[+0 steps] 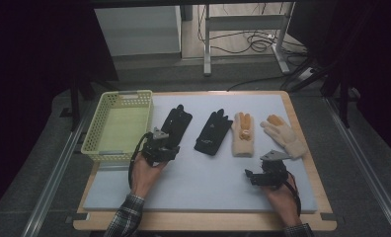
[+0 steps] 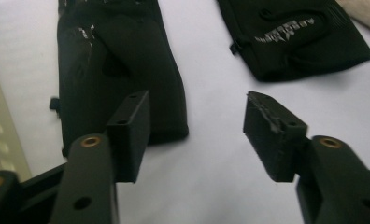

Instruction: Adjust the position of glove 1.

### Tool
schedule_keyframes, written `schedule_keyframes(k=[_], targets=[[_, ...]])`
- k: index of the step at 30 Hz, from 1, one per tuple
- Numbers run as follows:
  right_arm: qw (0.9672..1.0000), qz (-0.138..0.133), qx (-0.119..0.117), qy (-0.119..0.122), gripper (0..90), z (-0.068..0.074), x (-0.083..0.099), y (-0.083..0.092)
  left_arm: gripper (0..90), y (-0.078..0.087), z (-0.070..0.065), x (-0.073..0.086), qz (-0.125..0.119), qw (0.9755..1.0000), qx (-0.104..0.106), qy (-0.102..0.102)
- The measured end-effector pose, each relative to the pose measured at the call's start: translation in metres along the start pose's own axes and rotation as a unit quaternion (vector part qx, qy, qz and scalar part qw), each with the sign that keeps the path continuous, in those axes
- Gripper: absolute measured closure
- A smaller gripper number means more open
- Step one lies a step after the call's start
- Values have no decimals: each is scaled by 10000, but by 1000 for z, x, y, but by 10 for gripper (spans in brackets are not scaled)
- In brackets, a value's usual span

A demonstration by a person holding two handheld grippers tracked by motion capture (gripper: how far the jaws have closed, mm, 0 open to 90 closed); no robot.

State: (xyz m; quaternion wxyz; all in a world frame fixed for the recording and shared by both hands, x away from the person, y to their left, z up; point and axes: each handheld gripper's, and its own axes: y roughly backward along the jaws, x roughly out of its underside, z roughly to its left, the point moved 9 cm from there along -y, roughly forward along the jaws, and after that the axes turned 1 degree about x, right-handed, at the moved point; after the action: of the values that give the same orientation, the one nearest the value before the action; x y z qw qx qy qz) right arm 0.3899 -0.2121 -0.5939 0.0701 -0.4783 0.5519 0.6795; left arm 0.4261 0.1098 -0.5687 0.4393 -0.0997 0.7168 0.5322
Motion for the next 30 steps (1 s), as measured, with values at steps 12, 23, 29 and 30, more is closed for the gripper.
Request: schedule_keyframes(k=[12, 23, 29, 30], targets=[[10000, -2, 0, 2, 158, 0, 0, 0, 607, -32, 15, 6, 424, 9979, -485, 64], [10000, -2, 0, 1, 158, 0, 0, 0, 882, -21, 7, 2, 275, 9992, -271, 33], [10000, 0, 1, 2, 158, 0, 0, 0, 879, 0, -20, -2, 147, 9995, 263, 66], [10000, 0, 1, 2, 158, 0, 0, 0, 879, 4, -28, -2, 108, 9991, 410, 45]])
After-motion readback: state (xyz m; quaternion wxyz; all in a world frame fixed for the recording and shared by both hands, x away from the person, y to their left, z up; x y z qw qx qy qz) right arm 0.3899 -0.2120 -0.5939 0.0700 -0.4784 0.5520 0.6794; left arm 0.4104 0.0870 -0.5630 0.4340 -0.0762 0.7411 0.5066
